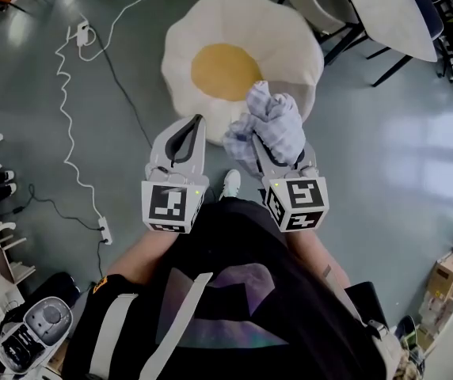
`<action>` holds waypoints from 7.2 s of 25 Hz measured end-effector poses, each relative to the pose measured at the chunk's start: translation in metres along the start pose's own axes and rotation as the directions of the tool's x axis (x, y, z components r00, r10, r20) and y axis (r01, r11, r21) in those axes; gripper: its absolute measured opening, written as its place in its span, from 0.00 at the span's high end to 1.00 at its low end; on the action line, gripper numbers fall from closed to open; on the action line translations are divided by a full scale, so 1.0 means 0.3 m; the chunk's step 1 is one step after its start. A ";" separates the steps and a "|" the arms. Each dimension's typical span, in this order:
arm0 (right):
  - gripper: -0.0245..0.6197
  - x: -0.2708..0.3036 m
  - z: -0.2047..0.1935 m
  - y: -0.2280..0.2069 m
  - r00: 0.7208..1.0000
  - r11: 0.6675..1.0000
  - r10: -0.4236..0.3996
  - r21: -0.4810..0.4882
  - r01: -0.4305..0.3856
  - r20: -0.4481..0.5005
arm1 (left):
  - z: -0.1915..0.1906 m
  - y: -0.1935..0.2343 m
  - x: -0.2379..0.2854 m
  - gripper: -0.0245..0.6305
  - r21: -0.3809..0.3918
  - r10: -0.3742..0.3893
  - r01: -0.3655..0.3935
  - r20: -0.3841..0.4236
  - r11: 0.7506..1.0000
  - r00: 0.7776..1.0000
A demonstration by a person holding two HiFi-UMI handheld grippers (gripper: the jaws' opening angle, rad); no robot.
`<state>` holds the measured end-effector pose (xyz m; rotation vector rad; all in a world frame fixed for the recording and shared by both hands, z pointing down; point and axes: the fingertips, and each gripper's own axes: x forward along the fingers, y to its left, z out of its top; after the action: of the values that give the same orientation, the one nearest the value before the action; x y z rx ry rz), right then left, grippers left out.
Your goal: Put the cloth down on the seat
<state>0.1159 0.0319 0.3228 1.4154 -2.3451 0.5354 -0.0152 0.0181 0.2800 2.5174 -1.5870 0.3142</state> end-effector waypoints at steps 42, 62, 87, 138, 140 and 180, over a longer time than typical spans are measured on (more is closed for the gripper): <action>0.59 0.846 -0.139 -0.290 0.963 0.996 -0.063 0.047 0.078 -0.261 | -0.429 0.400 0.805 0.96 -0.003 -0.156 0.159 -0.217 0.987 0.964; 0.58 1.228 -0.717 -0.591 0.916 0.998 -0.031 0.032 0.048 -0.399 | -1.035 0.322 1.121 0.96 -0.012 -0.117 0.121 -0.368 0.993 0.922; 0.56 1.559 -1.247 -0.630 0.838 0.995 -0.045 0.051 0.087 -0.543 | -1.564 0.409 1.273 0.96 -0.021 -0.140 0.148 -0.463 0.989 0.875; 0.84 1.137 -0.453 -0.529 0.925 0.962 -0.215 0.093 0.255 -0.313 | -0.790 0.380 1.054 0.96 -0.050 -0.193 0.188 -0.348 0.981 0.917; 0.88 1.117 -0.408 -0.528 0.928 0.958 -0.234 0.092 0.271 -0.291 | -0.758 0.378 1.049 0.96 -0.052 -0.200 0.194 -0.334 0.980 0.921; 0.96 0.465 0.249 0.045 0.980 0.981 -0.191 0.044 0.189 0.053 | -0.011 0.328 0.381 0.96 -0.022 -0.236 0.235 -0.070 0.972 0.969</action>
<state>0.0350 -0.1047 0.3226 1.6718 -2.2215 0.4942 -0.0564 -0.1231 0.3136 2.6163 -1.2435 0.3583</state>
